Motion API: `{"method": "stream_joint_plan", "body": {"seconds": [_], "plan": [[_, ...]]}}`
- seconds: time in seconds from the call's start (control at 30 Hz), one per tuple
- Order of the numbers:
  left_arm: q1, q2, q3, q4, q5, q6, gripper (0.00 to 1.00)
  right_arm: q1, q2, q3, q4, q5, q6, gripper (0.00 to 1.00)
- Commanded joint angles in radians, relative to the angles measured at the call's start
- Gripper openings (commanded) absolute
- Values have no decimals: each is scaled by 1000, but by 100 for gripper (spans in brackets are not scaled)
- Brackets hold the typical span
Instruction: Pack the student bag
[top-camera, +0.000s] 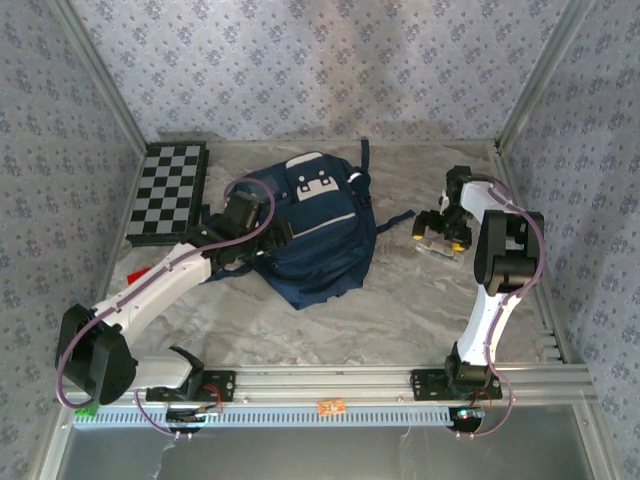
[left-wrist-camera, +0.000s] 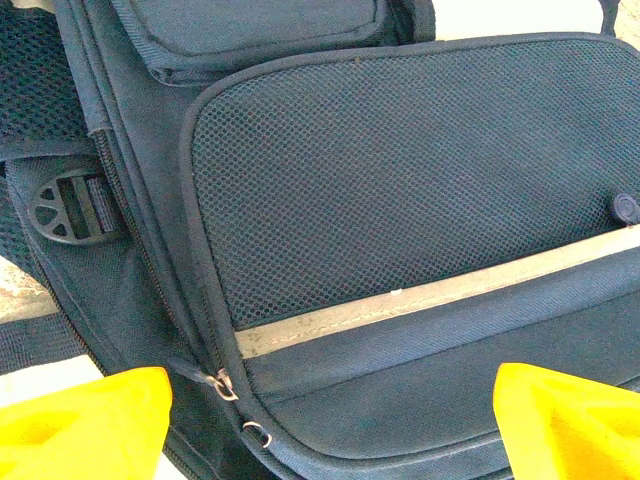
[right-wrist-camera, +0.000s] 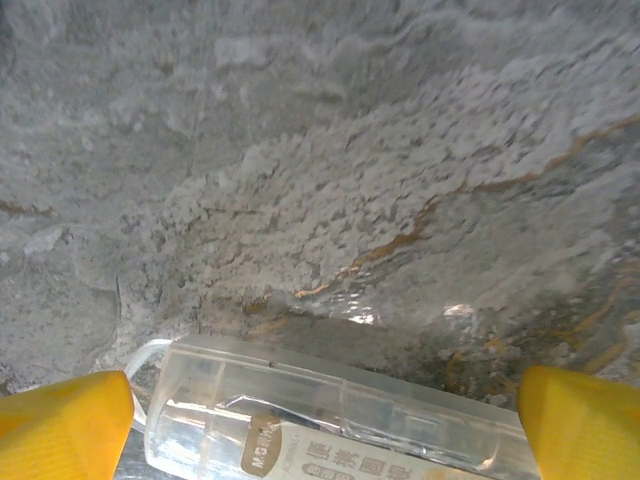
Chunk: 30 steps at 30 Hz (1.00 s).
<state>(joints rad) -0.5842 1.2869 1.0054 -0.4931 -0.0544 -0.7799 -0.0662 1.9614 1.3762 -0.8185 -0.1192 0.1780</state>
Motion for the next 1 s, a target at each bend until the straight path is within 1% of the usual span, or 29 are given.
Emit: {"method": "stream_joint_plan", "body": {"seconds": [0.0,0.17,0.37,0.43,0.57,0.67,0.8,0.97], "plan": [[2,-28,-1,-3,-19,-7,84,-6,-52,-67,19,-54,9,100],[1,-24,13,-14,-17,2,84,20,-142,-145,13,-46,40,100],[1,-49,-20,-12,-21,-10,84,82,-227,-252,-3,-35,79,100],[1,-58,-29,-12,-21,-7,84,120,-246,-280,2,-3,95,99],[1,-67,-35,-22,-27,30,84,164,-229,-303,-16,92,119,96],[-1,-82,-36,-28,-40,68,84,200,-228,-307,-20,149,142,90],[-8,-102,-34,-19,-40,143,85,218,-216,-314,-17,183,149,81],[-17,-103,-25,-22,-44,205,86,219,-215,-323,-3,182,150,71]]}}
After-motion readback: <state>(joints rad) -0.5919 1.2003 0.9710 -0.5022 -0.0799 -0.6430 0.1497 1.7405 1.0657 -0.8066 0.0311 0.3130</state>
